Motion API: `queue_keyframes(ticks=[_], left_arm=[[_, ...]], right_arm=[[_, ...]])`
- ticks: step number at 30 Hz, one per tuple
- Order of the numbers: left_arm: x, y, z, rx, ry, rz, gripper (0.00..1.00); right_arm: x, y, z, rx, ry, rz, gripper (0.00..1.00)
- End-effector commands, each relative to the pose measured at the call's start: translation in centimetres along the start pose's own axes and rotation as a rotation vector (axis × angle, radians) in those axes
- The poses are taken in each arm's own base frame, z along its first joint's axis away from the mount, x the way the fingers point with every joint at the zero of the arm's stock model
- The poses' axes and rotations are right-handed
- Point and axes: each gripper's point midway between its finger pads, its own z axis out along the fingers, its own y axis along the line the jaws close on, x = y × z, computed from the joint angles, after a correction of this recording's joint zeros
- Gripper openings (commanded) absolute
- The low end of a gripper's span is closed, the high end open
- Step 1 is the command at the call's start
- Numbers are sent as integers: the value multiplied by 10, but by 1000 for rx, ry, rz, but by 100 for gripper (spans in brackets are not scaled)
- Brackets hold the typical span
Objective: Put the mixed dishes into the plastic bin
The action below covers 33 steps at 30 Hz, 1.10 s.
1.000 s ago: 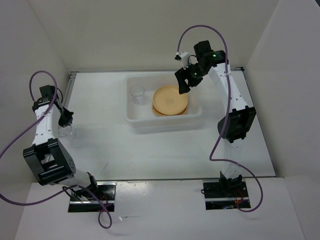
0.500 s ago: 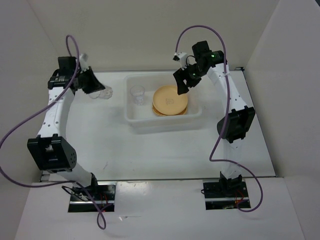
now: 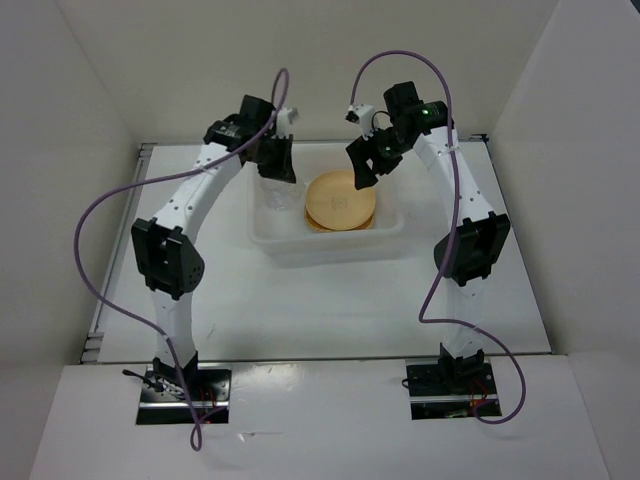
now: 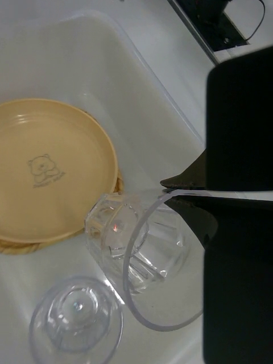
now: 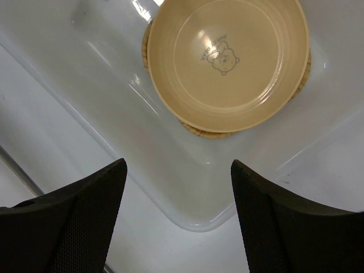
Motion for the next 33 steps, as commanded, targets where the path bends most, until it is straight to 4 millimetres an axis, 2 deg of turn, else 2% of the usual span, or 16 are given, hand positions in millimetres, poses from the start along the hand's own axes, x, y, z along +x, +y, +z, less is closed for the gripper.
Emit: queue_keyframes(ticks=[1, 4, 8, 12, 13, 20, 22, 24, 27, 28, 30, 31, 32, 33], left_arm=[[19, 3, 11, -77, 80, 37, 0], [41, 6, 31, -125, 160, 47, 0], [68, 16, 45, -210, 249, 39, 0], [72, 24, 47, -277, 257, 47, 0], [76, 32, 49, -311, 270, 50, 0], [93, 47, 71, -348, 334, 45, 0], [92, 48, 73, -359, 330, 38, 1], [97, 52, 75, -375, 347, 38, 11], [88, 53, 73, -395, 319, 35, 23], [85, 51, 69, -393, 307, 36, 30], [68, 43, 59, -395, 249, 52, 37], [61, 43, 57, -407, 227, 47, 49], [41, 38, 42, -415, 159, 54, 55], [31, 31, 41, -413, 117, 54, 60]], right_arm=[[-10, 8, -10, 0, -37, -34, 79], [-10, 8, -10, 0, -37, -34, 79], [-10, 8, -10, 0, -37, -34, 79], [-10, 8, -10, 0, -37, -34, 79], [-10, 8, -10, 0, -37, -34, 79], [-3, 7, -9, 0, -12, -47, 82], [-3, 6, -9, 9, -8, -47, 82], [-4, 7, -12, 12, -16, -50, 82], [-4, 7, -12, 12, -16, -50, 82], [-4, 7, -12, 12, -16, -50, 82], [-3, 5, -13, 21, -12, -50, 83], [-3, 5, -13, 21, -12, -50, 83], [-3, 5, -13, 21, -12, -50, 83], [-3, 5, -13, 21, -12, -50, 83]])
